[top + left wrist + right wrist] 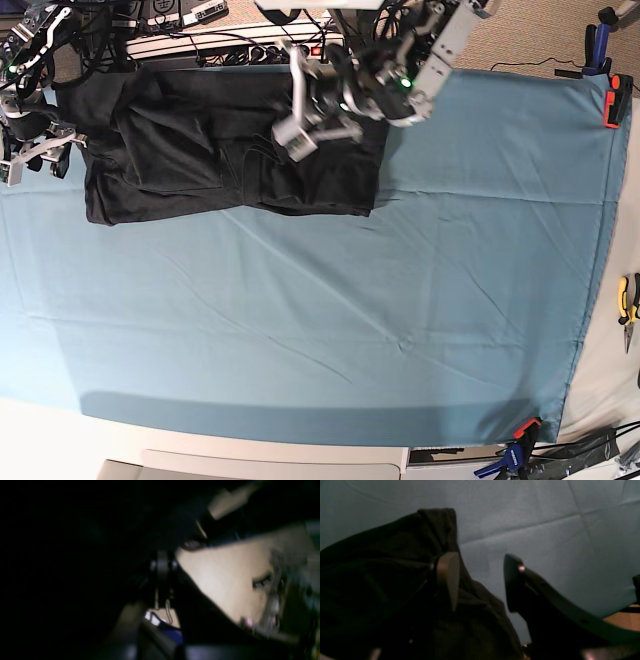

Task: Fold the T-shirt properly
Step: 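Fold the held end further over the strip toward the right gripper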

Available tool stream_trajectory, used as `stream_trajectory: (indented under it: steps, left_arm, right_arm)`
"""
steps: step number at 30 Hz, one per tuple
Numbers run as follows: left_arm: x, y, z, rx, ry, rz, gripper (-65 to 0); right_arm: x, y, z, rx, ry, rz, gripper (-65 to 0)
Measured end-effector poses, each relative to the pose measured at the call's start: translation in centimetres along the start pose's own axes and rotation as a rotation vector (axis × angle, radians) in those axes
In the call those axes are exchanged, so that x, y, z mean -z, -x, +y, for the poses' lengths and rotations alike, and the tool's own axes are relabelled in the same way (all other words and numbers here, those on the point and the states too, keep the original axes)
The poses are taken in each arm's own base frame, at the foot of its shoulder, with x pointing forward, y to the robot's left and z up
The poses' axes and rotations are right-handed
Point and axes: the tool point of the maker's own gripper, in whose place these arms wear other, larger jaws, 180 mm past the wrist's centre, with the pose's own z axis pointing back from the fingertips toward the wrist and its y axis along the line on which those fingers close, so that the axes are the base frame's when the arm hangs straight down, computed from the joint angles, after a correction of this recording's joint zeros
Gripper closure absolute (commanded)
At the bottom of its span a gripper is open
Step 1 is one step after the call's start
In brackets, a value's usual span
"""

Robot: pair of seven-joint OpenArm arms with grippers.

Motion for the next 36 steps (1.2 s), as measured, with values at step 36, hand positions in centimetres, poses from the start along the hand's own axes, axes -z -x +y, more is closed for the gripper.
stream_trajectory:
  steps: [36]
  left_arm:
    - [-4.4, -1.8, 1.2, 0.404, -0.295, -0.032, -24.8]
  right_arm:
    - [0.0, -0.1, 0.0, 0.000, -0.001, -0.004, -28.9]
